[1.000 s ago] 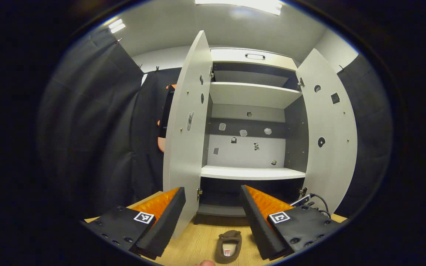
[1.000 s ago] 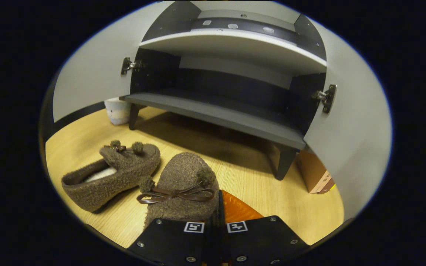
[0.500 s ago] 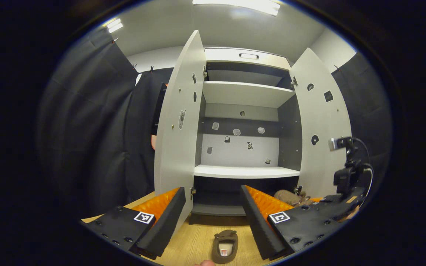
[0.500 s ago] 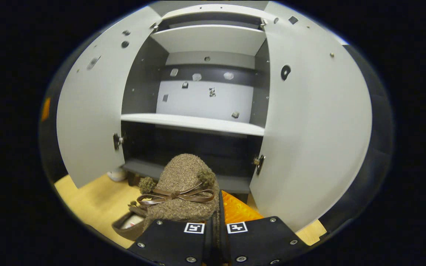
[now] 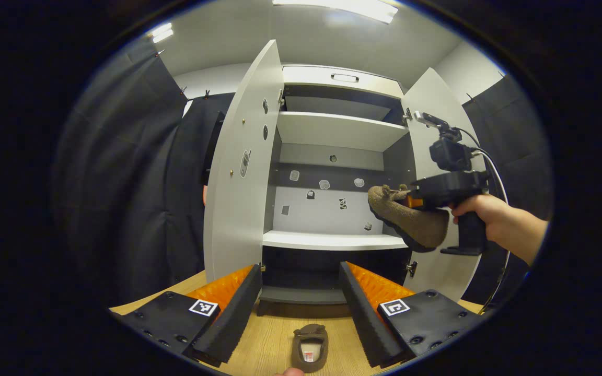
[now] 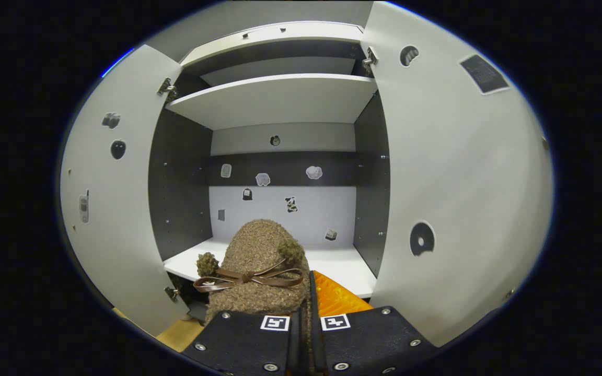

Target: Grab one shoe with the right hand and put it into the shoe cabinet, grab the other shoe with the left hand and put it into the shoe cabinet; then close the right door with the right hand and the left door with the left hand.

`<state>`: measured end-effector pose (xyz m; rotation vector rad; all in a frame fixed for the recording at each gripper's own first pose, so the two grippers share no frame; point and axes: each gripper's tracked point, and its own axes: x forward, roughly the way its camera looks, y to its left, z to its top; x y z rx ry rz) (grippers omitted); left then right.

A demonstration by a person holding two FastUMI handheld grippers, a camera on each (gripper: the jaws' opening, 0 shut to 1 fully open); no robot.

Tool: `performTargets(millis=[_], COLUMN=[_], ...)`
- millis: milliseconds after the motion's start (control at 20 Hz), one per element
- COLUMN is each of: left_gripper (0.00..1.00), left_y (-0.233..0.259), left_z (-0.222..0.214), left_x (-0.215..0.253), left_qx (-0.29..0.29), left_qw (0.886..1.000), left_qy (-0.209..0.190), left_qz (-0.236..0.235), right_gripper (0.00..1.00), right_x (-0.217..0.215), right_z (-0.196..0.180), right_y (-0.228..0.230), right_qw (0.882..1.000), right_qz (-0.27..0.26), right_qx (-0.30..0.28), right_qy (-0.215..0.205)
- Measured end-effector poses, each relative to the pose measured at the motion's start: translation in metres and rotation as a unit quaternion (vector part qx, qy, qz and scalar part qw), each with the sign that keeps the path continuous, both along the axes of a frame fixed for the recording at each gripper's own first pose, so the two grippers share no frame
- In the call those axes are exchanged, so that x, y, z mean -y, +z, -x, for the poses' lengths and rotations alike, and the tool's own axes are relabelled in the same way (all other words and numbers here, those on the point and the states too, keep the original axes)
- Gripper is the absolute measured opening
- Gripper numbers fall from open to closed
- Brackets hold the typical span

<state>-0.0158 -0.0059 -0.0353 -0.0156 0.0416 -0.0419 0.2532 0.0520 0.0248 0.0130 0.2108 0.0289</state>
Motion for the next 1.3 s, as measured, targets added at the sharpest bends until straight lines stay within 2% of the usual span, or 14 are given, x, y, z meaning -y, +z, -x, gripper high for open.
performTargets(millis=[150, 300, 500, 700, 750, 900, 1100, 1150, 1250, 1300], left_gripper=[0.97, 0.97, 0.97, 0.97, 0.97, 0.97, 0.97, 0.97, 0.97, 0.97], left_y=[0.001, -0.004, -0.012, -0.019, -0.021, -0.027, -0.032, -0.032, -0.033, -0.033], left_z=[-0.001, 0.001, -0.001, -0.003, -0.004, -0.005, -0.003, -0.003, -0.003, -0.001], left_x=[-0.001, -0.004, -0.012, -0.024, -0.027, -0.031, -0.028, -0.026, -0.024, -0.022], left_qx=[0.002, -0.002, -0.012, -0.025, -0.029, -0.038, -0.043, -0.043, -0.044, -0.043], left_qw=[1.000, 1.000, 1.000, 0.999, 0.999, 0.998, 0.998, 0.998, 0.999, 0.999], left_qy=[0.001, 0.002, 0.012, 0.028, 0.032, 0.039, 0.037, 0.035, 0.031, 0.028], left_qz=[-0.007, -0.016, -0.020, -0.016, -0.018, -0.018, -0.012, -0.011, -0.010, -0.010], right_gripper=[0.08, 0.08, 0.08, 0.12, 0.19, 0.25, 0.50, 0.62, 0.73, 0.75], right_x=[-0.003, -0.003, 0.000, 0.008, 0.009, 0.014, 0.013, 0.013, 0.011, 0.011], right_z=[-0.068, -0.125, -0.161, -0.173, -0.175, -0.168, -0.153, -0.150, -0.139, -0.133], right_y=[-0.004, -0.045, -0.109, -0.136, -0.136, -0.134, -0.116, -0.111, -0.098, -0.092], right_qw=[0.999, 0.995, 0.981, 0.971, 0.971, 0.971, 0.973, 0.974, 0.976, 0.977], right_qz=[0.006, 0.001, -0.004, -0.017, -0.021, 0.001, -0.003, -0.004, -0.002, 0.003], right_qx=[-0.031, -0.098, -0.184, -0.227, -0.229, -0.235, -0.229, -0.226, -0.217, -0.213], right_qy=[-0.013, -0.031, -0.053, -0.070, -0.066, -0.047, -0.021, -0.017, -0.006, -0.001])
